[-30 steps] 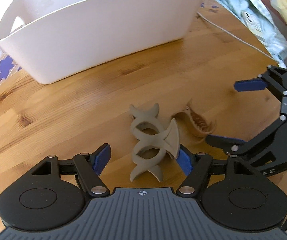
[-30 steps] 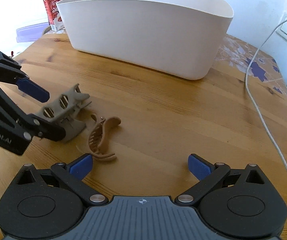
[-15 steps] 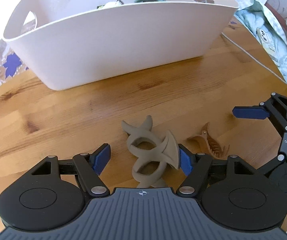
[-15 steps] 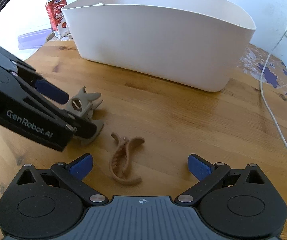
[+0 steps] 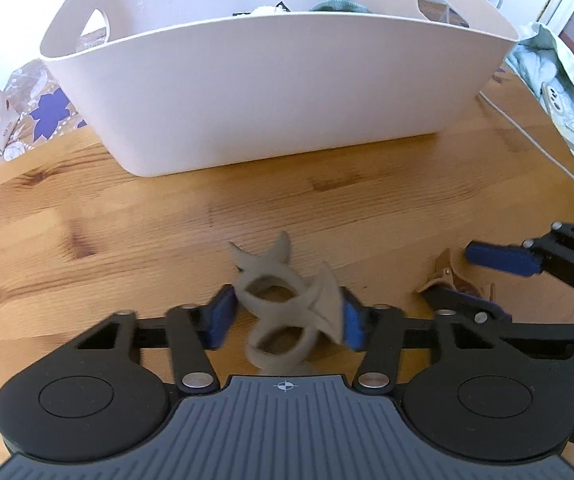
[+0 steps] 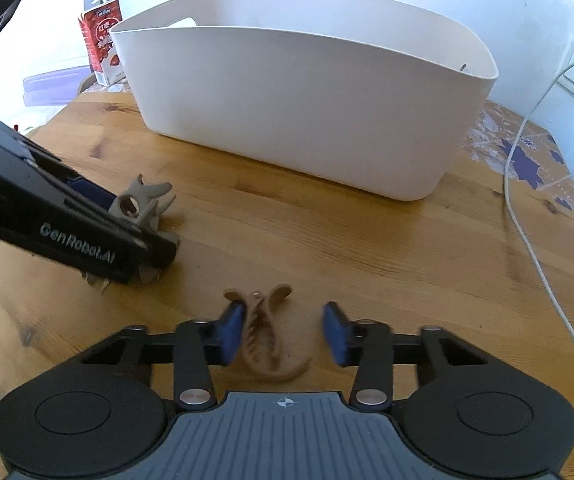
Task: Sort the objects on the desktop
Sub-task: 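Grasp the grey claw clip with the left gripper while the right grasps the brown clip, then carry both claw clips into the basket and open both grippers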
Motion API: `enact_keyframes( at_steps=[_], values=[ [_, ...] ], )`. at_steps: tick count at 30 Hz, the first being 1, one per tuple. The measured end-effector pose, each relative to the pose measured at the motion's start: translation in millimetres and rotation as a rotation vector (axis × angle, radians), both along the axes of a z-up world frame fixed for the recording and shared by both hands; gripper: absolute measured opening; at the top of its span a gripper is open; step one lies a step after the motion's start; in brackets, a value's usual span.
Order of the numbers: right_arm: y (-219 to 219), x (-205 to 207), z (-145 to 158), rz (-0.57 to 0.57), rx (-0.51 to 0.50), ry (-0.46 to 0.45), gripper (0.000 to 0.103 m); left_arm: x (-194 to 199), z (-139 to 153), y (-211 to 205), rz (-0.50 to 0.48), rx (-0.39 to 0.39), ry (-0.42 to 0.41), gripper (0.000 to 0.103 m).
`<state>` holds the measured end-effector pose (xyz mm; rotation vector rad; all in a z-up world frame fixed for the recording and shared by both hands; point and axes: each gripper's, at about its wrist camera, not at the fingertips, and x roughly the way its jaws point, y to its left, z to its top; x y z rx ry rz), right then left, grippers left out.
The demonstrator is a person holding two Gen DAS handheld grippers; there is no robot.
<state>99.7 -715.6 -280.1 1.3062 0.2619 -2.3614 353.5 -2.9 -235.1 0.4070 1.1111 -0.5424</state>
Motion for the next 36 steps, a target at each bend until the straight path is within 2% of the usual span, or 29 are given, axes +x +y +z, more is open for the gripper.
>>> enact_keyframes(
  at_steps=[1, 9, 15, 24, 36],
  values=[
    [-0.3, 0.8, 0.6, 0.005, 0.003, 0.000, 0.018, 1.2, 1.0, 1.3, 0.006, -0.004, 0.011, 0.051],
    [2.0, 3.3, 5.4, 0.014, -0.002, -0.002, 0.018, -4.6, 4.4, 13.8, 0.007, -0.039, 0.053, 0.051],
    [9.9, 2.1, 20.6, 0.011, -0.005, 0.023, 0.018, -15.8, 14.3, 14.9, -0.030, -0.039, 0.040, 0.051],
    [31.8, -4.3, 51.2, -0.016, -0.025, 0.065, 0.018, -29.1, 51.4, 22.1, -0.064, -0.070, 0.003, 0.051],
    [54.9, -15.4, 109.6, -0.047, -0.073, 0.166, 0.018, -27.7, 98.8, 22.8, -0.122, -0.097, -0.073, 0.051]
  ],
)
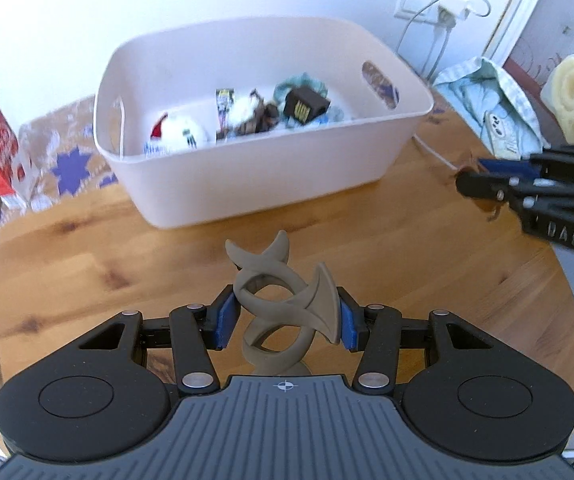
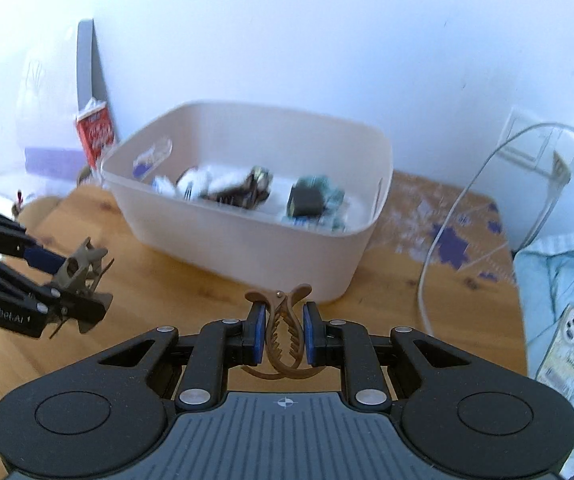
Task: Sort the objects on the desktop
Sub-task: 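Carry both claw clips into the basket and open both grippers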
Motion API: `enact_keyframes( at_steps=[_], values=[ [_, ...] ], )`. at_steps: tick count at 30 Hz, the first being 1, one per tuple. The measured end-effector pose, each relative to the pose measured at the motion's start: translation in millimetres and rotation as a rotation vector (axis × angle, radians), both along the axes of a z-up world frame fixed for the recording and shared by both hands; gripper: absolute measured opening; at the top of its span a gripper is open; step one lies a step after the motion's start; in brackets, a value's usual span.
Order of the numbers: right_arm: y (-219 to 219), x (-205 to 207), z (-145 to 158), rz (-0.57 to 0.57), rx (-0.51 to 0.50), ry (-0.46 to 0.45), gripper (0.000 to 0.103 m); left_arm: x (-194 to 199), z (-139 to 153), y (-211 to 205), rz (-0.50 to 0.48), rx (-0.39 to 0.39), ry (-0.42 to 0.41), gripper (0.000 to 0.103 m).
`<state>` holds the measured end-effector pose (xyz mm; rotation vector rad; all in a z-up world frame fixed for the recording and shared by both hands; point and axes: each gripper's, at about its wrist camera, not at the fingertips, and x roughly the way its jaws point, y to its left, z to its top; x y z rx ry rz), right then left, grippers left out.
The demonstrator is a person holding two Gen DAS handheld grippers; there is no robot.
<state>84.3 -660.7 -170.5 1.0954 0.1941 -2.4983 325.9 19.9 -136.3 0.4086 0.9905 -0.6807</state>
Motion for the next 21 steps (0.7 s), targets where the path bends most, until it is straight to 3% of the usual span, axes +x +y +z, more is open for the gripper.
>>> enact_keyframes(
  at_steps=[11, 21],
  values=[
    [12.1, -23.9, 49.9, -0.051, -0.058, 0.078, 0.018, 10.7, 43.2, -0.9, -0.058, -0.028, -0.089, 0.051],
    [5.2, -58.3, 65.4, -0.067, -0.077, 0.126, 0.018, 46.6, 78.3, -16.2, -0.031, -0.095, -0.176, 0.051]
  ],
)
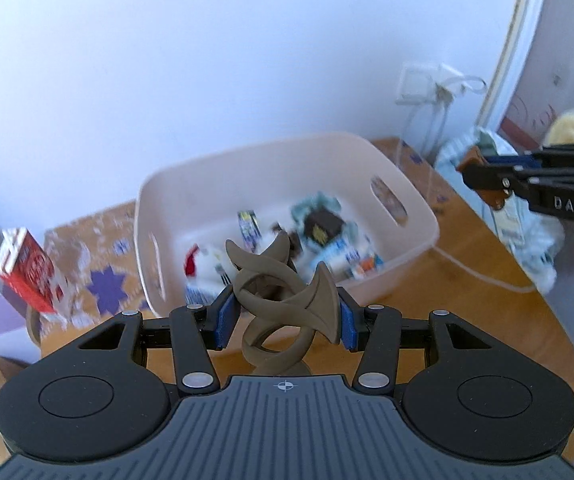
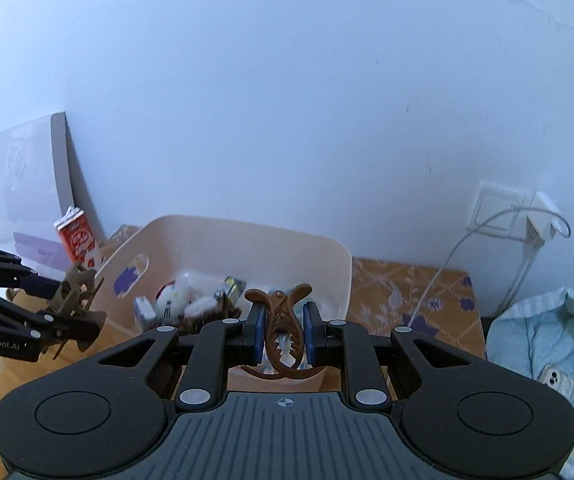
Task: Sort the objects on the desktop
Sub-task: 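Carry both claw clips into the basket and open both grippers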
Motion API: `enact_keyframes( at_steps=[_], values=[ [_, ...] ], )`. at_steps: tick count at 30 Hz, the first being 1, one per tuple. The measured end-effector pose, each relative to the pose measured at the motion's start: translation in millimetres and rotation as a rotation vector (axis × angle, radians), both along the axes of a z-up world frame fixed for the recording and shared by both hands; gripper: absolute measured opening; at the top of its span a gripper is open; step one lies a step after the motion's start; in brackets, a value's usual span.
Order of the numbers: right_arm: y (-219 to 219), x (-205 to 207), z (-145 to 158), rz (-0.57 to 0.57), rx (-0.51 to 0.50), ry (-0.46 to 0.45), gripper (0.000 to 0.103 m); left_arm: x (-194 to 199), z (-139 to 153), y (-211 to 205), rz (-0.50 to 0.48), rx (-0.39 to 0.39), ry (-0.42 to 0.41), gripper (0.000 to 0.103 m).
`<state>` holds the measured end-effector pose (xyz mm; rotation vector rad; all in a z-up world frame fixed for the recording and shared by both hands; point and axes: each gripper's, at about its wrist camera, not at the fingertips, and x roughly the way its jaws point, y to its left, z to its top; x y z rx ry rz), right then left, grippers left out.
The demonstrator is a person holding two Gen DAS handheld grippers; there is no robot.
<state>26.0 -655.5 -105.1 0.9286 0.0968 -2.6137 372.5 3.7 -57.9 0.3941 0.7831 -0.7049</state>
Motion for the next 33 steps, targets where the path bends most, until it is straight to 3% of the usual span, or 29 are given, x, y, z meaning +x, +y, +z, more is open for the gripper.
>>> enact_keyframes(
  at_steps=[6, 11, 21, 30, 31, 33],
  values=[
    [-11.9, -24.4, 2.1, 0.002, 0.010, 0.018, 0.018, 29.6, 7.0, -12.1, 0.060, -0.016, -0.044, 0.051],
    [-26.2, -47.2, -5.9, 0.025, 0.018, 0.002, 0.018, 55.2, 5.2, -25.4, 0.110, -0.025, -0.033, 0.051],
    [-55.8, -81.7, -54.7, 0.036, 0.118, -0.067, 0.018, 93.7, -37.8, -39.9, 0.258, 0.012, 0.088, 0.051],
    [-65.0, -95.4, -96.2, 0.005, 0.120, -0.216, 0.019, 98.5, -63.8, -42.2, 0.264, 0.070, 0.152, 0.051],
    [-66.4, -97.8, -97.7, -0.002, 0.119, -0.225, 0.028, 97.2, -65.1, -42.3, 0.249, 0.078, 0.151, 0.051],
    [-67.5, -98.5, -100.6, -0.012, 0.124, -0.236, 0.035, 94.9, -67.9, -42.6, 0.225, 0.109, 0.144, 0.051]
  ],
)
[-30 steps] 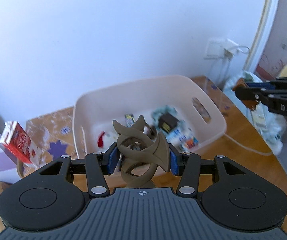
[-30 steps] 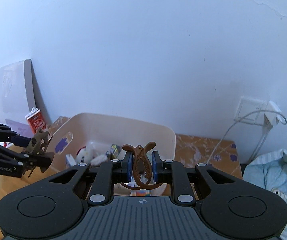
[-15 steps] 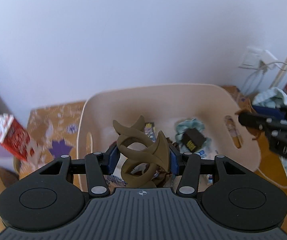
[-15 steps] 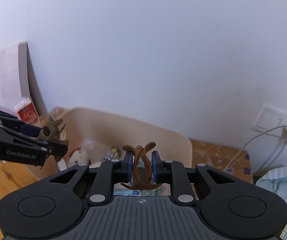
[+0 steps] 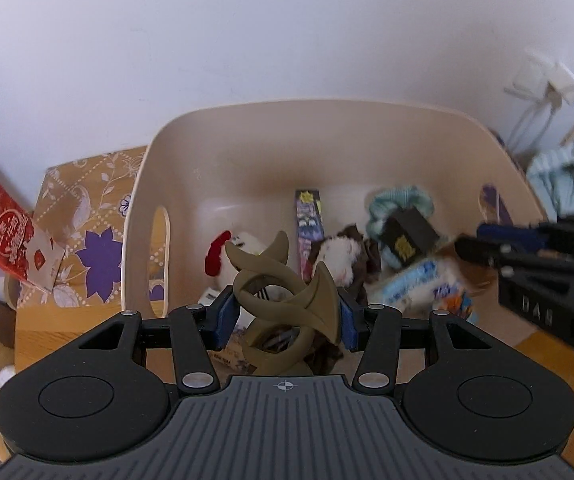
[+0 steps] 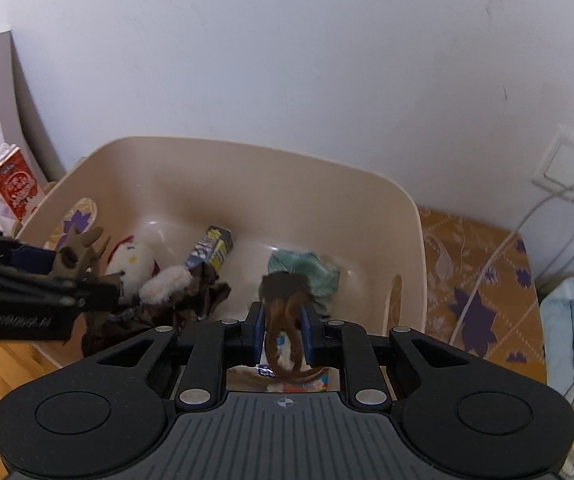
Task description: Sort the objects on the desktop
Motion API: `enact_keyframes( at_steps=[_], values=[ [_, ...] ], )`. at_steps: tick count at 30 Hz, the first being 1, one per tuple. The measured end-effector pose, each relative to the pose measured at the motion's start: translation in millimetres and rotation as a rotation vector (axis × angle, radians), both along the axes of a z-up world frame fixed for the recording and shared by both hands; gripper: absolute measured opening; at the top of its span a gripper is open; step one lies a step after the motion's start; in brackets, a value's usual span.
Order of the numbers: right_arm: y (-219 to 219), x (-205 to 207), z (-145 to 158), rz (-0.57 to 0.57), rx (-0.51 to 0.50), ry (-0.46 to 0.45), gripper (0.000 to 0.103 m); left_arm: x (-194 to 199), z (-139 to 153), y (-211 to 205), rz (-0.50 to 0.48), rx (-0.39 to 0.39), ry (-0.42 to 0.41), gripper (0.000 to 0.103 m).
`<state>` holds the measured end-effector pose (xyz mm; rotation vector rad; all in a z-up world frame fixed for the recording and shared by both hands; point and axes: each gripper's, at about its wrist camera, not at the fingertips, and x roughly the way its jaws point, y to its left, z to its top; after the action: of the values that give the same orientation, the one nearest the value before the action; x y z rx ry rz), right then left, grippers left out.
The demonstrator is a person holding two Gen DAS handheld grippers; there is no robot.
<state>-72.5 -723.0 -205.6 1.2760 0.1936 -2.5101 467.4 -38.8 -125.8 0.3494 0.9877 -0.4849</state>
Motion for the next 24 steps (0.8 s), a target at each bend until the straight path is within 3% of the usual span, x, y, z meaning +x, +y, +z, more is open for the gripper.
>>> enact_keyframes(
  at_steps=[2, 4, 7, 12, 24],
  values=[
    [0.1, -0.1, 0.7, 0.000, 0.007, 0.002, 0.049, -2.3, 0.0, 1.0, -0.003, 0.013, -0.015, 0.052],
    [1.4, 3.1, 4.0, -0.004, 0.004, 0.017, 0.067, -3.5, 2.5, 3.7, 0.004, 0.002, -0.034, 0.065],
    [4.1, 3.6, 10.6, -0.022, -0.004, 0.030, 0.079, -6.4, 11.8, 8.2, 0.008, -0.046, -0.057, 0.075],
    [6.2, 12.7, 19.3, -0.056, -0.019, 0.038, 0.094, -12.1, 24.0, 13.5, -0.036, -0.086, -0.069, 0.078],
    [10.4, 53.4, 47.7, -0.102, -0.037, 0.055, 0.103, -34.7, 49.2, 45.1, -0.072, -0.080, -0.061, 0.078]
  ],
)
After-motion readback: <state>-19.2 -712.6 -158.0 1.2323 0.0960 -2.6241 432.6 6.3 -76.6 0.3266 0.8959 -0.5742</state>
